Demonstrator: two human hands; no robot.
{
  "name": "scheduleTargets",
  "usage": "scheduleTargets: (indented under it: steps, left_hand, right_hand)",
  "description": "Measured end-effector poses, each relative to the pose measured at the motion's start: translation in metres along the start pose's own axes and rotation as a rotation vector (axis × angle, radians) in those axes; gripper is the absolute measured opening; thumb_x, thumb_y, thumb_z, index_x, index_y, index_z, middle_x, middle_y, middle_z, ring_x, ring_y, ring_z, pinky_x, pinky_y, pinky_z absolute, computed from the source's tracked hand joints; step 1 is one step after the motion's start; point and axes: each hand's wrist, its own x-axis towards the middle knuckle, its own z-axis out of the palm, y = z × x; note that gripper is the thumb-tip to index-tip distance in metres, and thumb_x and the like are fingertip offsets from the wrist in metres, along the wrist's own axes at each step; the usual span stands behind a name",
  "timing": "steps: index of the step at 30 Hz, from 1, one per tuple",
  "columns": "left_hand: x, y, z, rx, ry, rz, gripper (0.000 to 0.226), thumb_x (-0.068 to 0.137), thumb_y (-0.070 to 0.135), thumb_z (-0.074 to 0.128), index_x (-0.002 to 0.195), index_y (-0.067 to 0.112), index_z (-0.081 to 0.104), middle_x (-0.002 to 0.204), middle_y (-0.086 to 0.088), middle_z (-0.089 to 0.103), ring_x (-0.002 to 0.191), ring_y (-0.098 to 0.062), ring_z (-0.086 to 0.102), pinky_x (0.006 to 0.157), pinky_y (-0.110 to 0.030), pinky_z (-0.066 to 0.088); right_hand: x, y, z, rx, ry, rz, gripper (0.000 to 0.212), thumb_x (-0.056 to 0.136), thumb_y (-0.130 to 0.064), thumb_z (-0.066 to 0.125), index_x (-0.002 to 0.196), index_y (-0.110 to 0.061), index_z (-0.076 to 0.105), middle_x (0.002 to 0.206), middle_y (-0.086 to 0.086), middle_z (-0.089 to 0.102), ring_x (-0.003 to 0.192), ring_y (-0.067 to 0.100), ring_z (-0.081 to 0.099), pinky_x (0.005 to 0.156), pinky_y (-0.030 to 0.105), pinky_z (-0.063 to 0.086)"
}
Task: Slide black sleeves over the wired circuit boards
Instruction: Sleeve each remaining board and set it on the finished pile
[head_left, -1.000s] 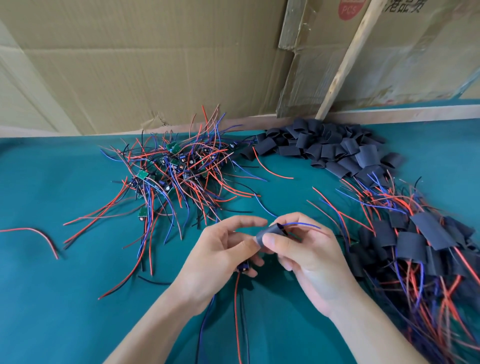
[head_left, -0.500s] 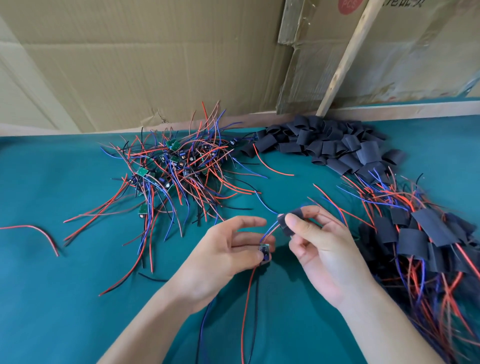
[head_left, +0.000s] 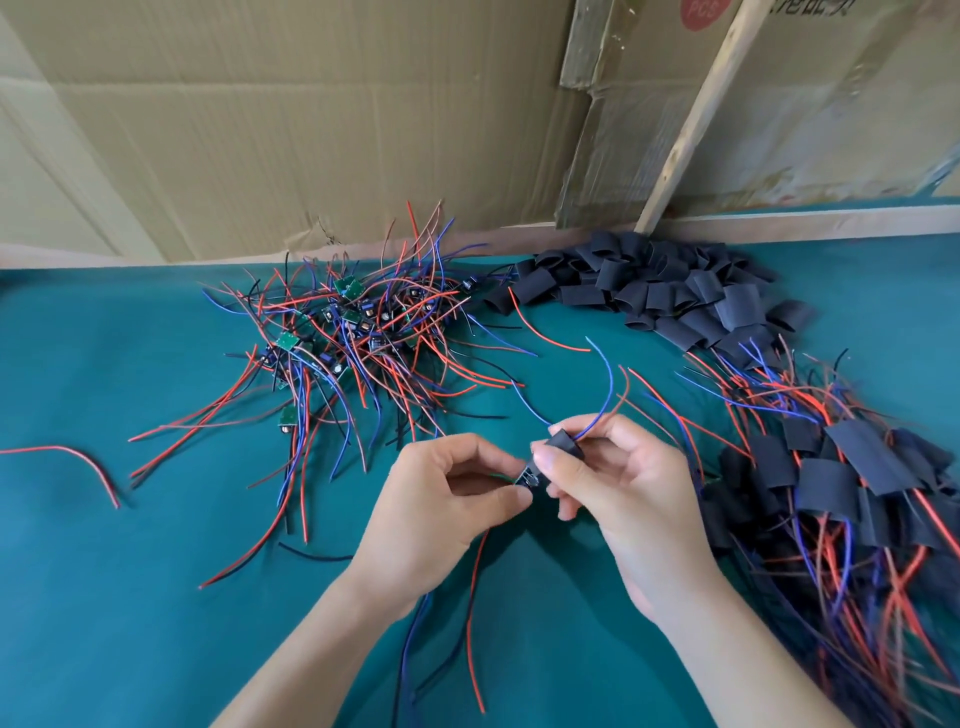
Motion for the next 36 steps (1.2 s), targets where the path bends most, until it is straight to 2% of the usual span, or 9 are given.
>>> scheduleTargets:
  steps: [9, 12, 15, 19, 21, 29, 31, 33, 36]
  left_hand:
    - [-0.005, 0.0, 0.007, 0.29, 0.184, 0.244, 0.027, 0.078, 0.0, 0.081, 0.081, 0.024, 0.072, 0.08, 0.012, 0.075, 0.076, -0.007, 0.073, 0.073, -0.017, 0.056]
    - [-0.007, 0.0, 0.009, 0.368, 0.215, 0.335, 0.03, 0.077, -0.003, 0.078, 0.082, 0.026, 0.071, 0.081, 0.015, 0.073, 0.078, -0.006, 0.072, 0.072, -0.013, 0.054]
    - [-0.008, 0.001, 0.009, 0.436, 0.251, 0.412, 0.031, 0.077, -0.004, 0.077, 0.086, 0.025, 0.071, 0.083, 0.015, 0.071, 0.08, -0.007, 0.07, 0.072, -0.015, 0.054]
    - [-0.009, 0.004, 0.009, 0.405, 0.276, 0.447, 0.033, 0.079, -0.003, 0.078, 0.089, 0.028, 0.071, 0.087, 0.016, 0.071, 0.084, -0.009, 0.07, 0.069, -0.014, 0.052]
    - [-0.009, 0.004, 0.009, 0.391, 0.284, 0.465, 0.032, 0.082, -0.001, 0.077, 0.09, 0.029, 0.07, 0.087, 0.015, 0.07, 0.084, -0.01, 0.069, 0.068, -0.014, 0.051]
    - [-0.008, 0.003, 0.011, 0.381, 0.262, 0.445, 0.027, 0.082, 0.005, 0.067, 0.093, 0.03, 0.07, 0.087, 0.011, 0.066, 0.08, -0.013, 0.067, 0.066, -0.019, 0.053]
    - [-0.008, 0.002, 0.012, 0.291, 0.246, 0.368, 0.03, 0.085, 0.001, 0.067, 0.093, 0.029, 0.071, 0.086, 0.007, 0.064, 0.077, -0.017, 0.068, 0.057, -0.03, 0.057]
    - [-0.008, 0.002, 0.012, 0.141, 0.194, 0.286, 0.026, 0.087, -0.001, 0.068, 0.091, 0.025, 0.071, 0.081, 0.003, 0.064, 0.072, -0.02, 0.068, 0.048, -0.031, 0.055]
    - [-0.009, 0.005, 0.012, -0.035, 0.047, 0.209, 0.01, 0.083, 0.013, 0.075, 0.088, 0.021, 0.07, 0.079, -0.008, 0.069, 0.068, -0.026, 0.069, 0.053, -0.032, 0.056]
  right_hand:
    - [-0.002, 0.002, 0.002, -0.148, 0.017, -0.028, 0.018, 0.076, -0.023, 0.081, 0.093, -0.023, 0.075, 0.082, 0.006, 0.077, 0.066, 0.017, 0.069, 0.056, 0.023, 0.054]
    - [-0.002, 0.002, 0.003, -0.154, 0.001, -0.012, 0.018, 0.08, -0.016, 0.084, 0.095, -0.021, 0.075, 0.08, 0.005, 0.076, 0.067, 0.019, 0.07, 0.057, 0.025, 0.054]
    - [-0.001, 0.003, 0.006, -0.115, 0.003, 0.022, 0.013, 0.086, -0.006, 0.081, 0.095, -0.013, 0.075, 0.076, 0.007, 0.074, 0.063, 0.02, 0.068, 0.057, 0.025, 0.054]
    - [-0.001, -0.001, 0.009, 0.035, -0.02, 0.116, 0.003, 0.088, -0.009, 0.078, 0.09, -0.009, 0.077, 0.075, 0.012, 0.072, 0.063, 0.021, 0.066, 0.057, 0.025, 0.054]
    - [-0.001, -0.002, 0.011, 0.095, -0.044, 0.162, 0.007, 0.087, -0.014, 0.078, 0.09, -0.008, 0.077, 0.077, 0.014, 0.072, 0.063, 0.021, 0.065, 0.057, 0.025, 0.054]
    - [-0.002, -0.001, 0.011, 0.062, -0.085, 0.13, 0.032, 0.081, -0.03, 0.086, 0.1, -0.006, 0.077, 0.086, 0.013, 0.075, 0.067, 0.021, 0.064, 0.06, 0.026, 0.054]
    - [-0.002, -0.005, 0.008, 0.09, -0.107, 0.141, 0.028, 0.084, -0.029, 0.081, 0.102, -0.007, 0.078, 0.089, 0.012, 0.075, 0.069, 0.02, 0.065, 0.061, 0.025, 0.054]
    - [-0.001, -0.009, 0.005, 0.098, -0.121, 0.144, 0.023, 0.083, -0.027, 0.083, 0.099, -0.011, 0.08, 0.091, 0.011, 0.075, 0.07, 0.019, 0.065, 0.063, 0.025, 0.053]
    - [-0.003, -0.018, 0.001, 0.017, -0.095, 0.099, 0.029, 0.073, -0.036, 0.077, 0.089, -0.013, 0.081, 0.091, 0.01, 0.076, 0.068, 0.017, 0.06, 0.059, 0.024, 0.048]
